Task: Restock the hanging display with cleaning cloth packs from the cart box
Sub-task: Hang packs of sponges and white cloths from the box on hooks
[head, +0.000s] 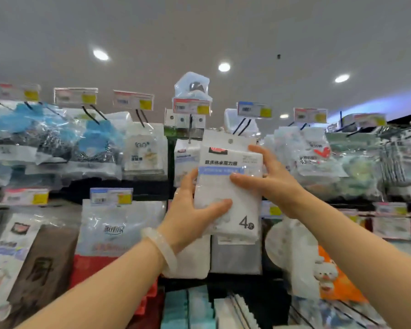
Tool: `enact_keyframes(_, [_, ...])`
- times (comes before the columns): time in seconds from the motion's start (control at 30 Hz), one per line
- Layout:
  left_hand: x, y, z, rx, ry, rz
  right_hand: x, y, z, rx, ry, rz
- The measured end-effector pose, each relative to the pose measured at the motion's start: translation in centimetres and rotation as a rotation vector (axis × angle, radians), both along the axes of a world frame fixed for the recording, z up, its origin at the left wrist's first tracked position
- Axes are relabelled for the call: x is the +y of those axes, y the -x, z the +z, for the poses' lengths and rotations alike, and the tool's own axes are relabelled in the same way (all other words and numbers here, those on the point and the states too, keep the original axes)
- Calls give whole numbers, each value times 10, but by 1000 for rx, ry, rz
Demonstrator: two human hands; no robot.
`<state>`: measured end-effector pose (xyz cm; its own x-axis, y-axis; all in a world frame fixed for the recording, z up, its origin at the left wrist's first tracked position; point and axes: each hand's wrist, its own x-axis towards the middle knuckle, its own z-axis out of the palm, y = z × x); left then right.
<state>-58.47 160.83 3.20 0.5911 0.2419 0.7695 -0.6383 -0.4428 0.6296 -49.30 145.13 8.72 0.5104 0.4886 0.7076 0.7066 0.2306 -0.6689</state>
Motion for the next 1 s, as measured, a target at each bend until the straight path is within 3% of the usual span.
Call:
enact_keyframes(0.27, [39,-46,9,41,19,16,43,-57,14,-11,42,44])
enact_keyframes(0.6, [136,-72,83,-54,-65,55,143,-87,90,-133,-6,101])
enact_keyframes(1.0, [152,-113,96,-79,-85,51,157,-124,99,-183,-73,4])
